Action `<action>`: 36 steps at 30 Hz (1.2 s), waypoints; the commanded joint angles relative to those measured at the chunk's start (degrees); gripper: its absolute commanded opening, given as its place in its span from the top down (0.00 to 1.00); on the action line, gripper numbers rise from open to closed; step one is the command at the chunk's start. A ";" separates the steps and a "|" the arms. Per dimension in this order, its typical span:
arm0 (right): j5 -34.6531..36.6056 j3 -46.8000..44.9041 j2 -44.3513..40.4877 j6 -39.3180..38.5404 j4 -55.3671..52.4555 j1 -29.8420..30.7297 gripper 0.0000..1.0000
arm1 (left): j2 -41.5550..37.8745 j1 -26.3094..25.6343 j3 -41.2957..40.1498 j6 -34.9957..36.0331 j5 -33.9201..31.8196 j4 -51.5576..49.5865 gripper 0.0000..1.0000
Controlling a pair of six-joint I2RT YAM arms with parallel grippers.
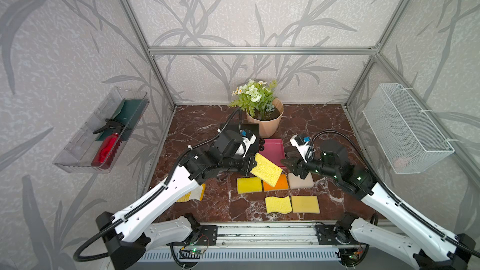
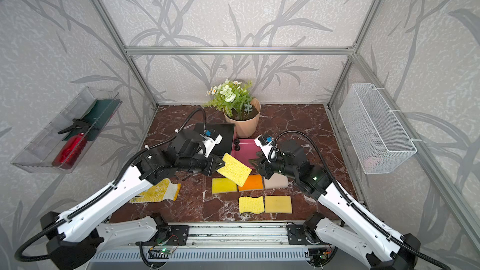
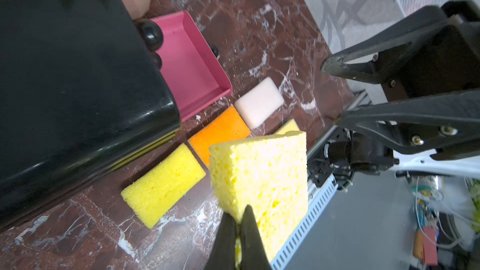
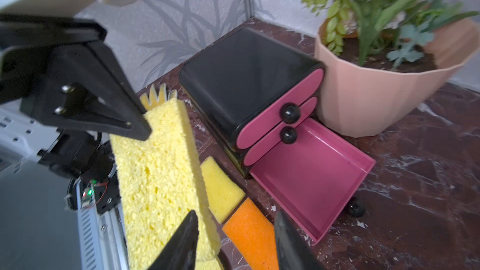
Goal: Take the sponge out of the drawer
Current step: Pick up the sponge from the drawer, then place the sponge at the center of the board.
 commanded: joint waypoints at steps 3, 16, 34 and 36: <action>12.65 -3.18 -3.34 6.13 4.56 0.22 0.41 | -10.95 -3.78 -9.57 -13.93 -13.29 4.67 1.00; 17.18 -6.70 -4.42 6.86 6.22 -0.11 0.36 | -24.42 -14.42 -25.66 -29.99 -23.19 2.21 1.00; 16.60 -9.29 -3.20 8.99 8.78 -3.44 0.20 | -31.77 -22.61 -39.90 -42.69 -29.81 5.55 1.00; 15.60 -9.34 -2.85 9.17 9.00 -3.97 0.18 | -31.94 -23.39 -41.22 -43.80 -30.57 6.21 1.00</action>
